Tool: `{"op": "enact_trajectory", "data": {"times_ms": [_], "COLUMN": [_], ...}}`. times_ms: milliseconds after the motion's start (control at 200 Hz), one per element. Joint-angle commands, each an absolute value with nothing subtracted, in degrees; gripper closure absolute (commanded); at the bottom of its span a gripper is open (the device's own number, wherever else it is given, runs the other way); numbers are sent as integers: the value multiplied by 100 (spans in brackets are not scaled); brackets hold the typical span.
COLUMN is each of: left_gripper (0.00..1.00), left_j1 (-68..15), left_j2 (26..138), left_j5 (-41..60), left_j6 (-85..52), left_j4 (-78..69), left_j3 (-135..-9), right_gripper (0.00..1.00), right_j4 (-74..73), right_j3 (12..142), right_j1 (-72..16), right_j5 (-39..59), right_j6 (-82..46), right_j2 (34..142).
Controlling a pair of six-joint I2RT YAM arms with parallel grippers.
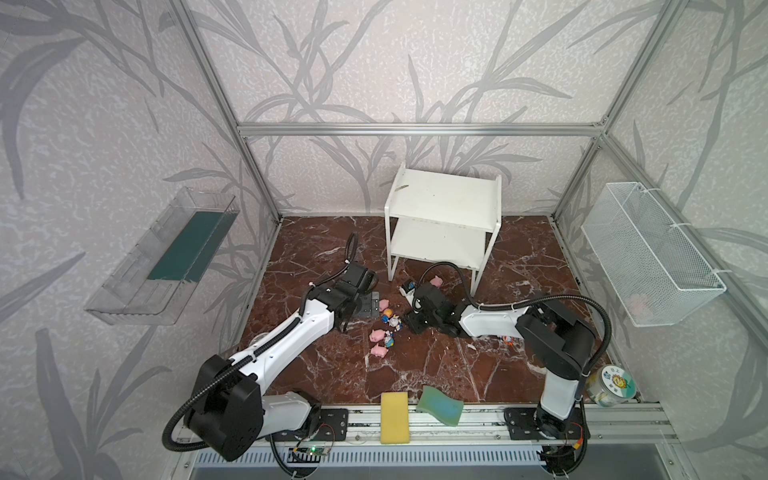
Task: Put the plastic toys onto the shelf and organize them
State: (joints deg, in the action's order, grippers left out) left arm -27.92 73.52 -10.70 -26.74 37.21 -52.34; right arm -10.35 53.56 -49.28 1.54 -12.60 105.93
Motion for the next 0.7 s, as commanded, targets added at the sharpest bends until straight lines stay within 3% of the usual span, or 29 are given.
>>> {"op": "enact_trajectory", "data": {"times_ms": [0,695], "left_gripper": [1,1], "left_j1": [-2742,-2690], "left_j2": [7424,7259], "left_j5": [-1091,-1099], "left_j6": [-2632,-2617], "left_j4": [3683,3571], "left_j3": [-5179,-5103], "right_gripper": [46,51], "right_j4": [-1002,-1170], "right_j3": [5124,5419], "right_j1": [-4947,-5183], "right_j5": [572,1144], "right_j6": [-1302,-1668], "right_j2": [10229,10719]}}
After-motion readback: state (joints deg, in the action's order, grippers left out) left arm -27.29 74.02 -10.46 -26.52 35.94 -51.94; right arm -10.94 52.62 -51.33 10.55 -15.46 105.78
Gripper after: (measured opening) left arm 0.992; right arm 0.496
